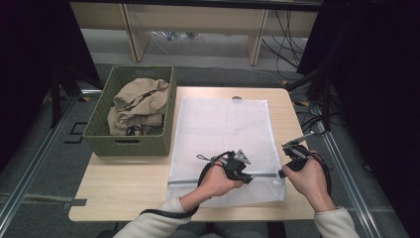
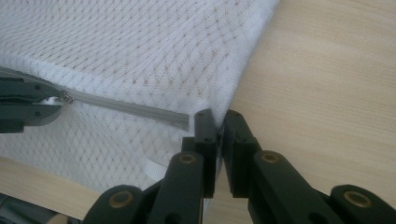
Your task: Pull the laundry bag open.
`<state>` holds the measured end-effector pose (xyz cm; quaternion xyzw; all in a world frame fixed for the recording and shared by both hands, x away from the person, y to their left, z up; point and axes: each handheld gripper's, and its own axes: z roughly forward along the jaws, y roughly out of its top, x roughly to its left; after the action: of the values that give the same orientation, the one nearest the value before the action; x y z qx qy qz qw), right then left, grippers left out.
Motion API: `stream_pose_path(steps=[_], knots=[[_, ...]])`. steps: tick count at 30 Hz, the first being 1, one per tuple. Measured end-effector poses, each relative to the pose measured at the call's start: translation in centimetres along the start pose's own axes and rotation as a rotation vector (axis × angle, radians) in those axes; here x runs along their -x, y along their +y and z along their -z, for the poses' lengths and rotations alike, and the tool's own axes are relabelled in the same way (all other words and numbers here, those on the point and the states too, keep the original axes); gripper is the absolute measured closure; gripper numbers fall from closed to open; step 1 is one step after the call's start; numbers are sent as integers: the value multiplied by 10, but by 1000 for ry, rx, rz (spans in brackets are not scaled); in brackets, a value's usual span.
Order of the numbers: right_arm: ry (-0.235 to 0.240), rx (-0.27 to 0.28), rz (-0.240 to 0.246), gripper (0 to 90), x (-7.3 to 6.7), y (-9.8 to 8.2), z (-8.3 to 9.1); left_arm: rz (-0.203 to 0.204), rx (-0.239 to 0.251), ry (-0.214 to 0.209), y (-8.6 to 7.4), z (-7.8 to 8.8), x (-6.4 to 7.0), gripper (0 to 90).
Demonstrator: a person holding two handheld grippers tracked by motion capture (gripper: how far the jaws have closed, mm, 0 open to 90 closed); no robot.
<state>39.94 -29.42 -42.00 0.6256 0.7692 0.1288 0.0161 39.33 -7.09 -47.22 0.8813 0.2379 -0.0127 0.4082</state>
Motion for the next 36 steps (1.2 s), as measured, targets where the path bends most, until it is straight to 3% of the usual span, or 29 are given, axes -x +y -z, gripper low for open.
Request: stream_pose_path(steps=[3,4,6,7,8,10,36], knots=[[-5,-7,-20,859,-1,0,0,-2,-5,1,-1,2,-1,867],[-8,12,1,860,1,0,-2,6,2,-5,-2,2,-2,866],[-5,-3,8,859,1,0,-2,7,-3,1,-3,4,-3,867],[-7,27,53,859,4,0,-4,7,-3,1,-3,4,-3,866],[-9,6,10,859,1,0,-3,0,-8,9,-4,5,-4,866],[-6,-4,2,859,1,0,-2,9,-5,9,-6,7,-5,866],[-13,3,-9,859,2,0,-4,22,-7,25,-20,28,-15,867]])
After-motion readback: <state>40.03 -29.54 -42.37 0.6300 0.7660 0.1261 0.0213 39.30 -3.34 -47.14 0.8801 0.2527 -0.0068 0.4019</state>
